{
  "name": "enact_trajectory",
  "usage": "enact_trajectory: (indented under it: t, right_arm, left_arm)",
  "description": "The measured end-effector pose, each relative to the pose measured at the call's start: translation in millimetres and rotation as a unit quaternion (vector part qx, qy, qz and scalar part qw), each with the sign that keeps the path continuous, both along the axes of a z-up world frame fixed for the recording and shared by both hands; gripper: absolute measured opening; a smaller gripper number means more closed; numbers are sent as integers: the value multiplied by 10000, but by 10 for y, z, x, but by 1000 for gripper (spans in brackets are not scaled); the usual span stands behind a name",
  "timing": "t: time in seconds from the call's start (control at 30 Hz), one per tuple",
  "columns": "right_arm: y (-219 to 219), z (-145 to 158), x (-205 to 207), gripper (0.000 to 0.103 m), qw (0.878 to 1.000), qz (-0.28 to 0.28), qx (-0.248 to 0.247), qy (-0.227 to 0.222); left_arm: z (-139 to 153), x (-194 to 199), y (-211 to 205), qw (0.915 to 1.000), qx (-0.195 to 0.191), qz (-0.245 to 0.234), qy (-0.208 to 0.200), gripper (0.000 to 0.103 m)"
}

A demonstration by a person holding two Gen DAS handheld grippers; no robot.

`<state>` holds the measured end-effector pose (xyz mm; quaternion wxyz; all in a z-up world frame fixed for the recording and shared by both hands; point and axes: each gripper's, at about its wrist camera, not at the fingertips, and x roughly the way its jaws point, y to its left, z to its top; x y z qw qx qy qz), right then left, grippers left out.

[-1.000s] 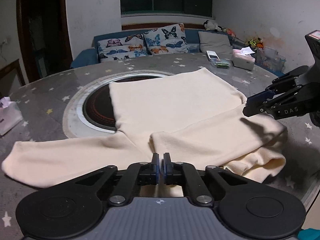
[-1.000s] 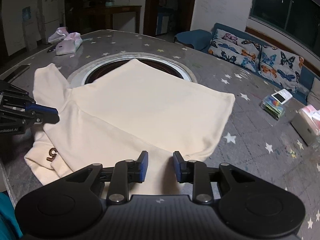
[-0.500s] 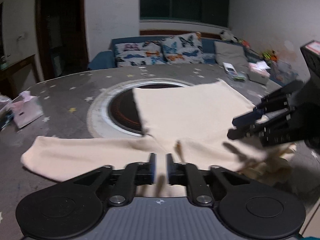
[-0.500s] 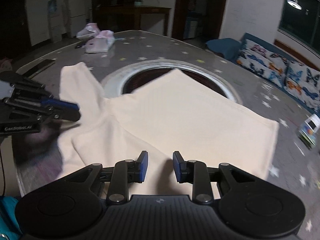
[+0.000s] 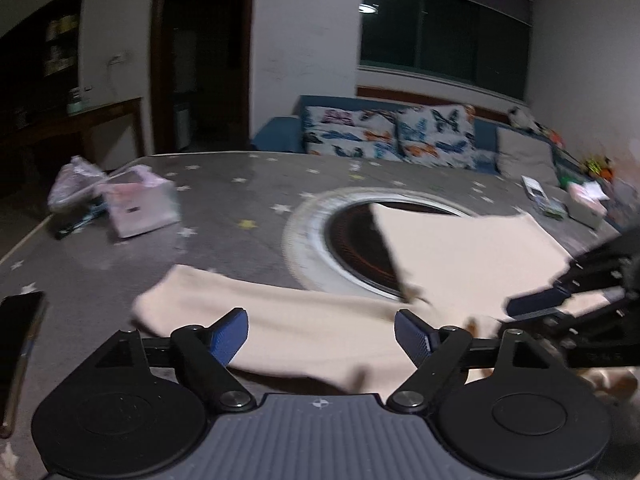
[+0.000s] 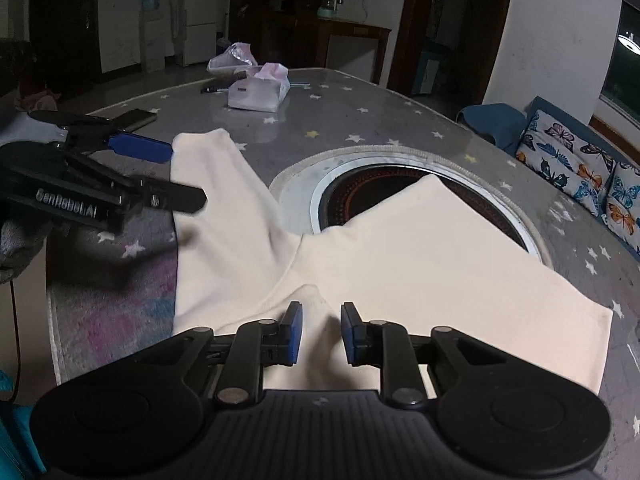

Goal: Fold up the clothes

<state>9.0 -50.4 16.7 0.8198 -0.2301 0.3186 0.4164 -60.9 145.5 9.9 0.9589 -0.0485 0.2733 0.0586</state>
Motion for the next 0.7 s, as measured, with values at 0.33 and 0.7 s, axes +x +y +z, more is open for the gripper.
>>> enact_trajectory:
  t: [0.33,0.7]
  right_arm:
    - [-9,73,-236,18,9982,526,30,293]
    - [-11,48,-335,9,9962,652,171,548]
  left_arm:
    - [-53,15,446,9959,-55,900,21,80]
    - [-174,158,724,9869,-345,1570,144,71]
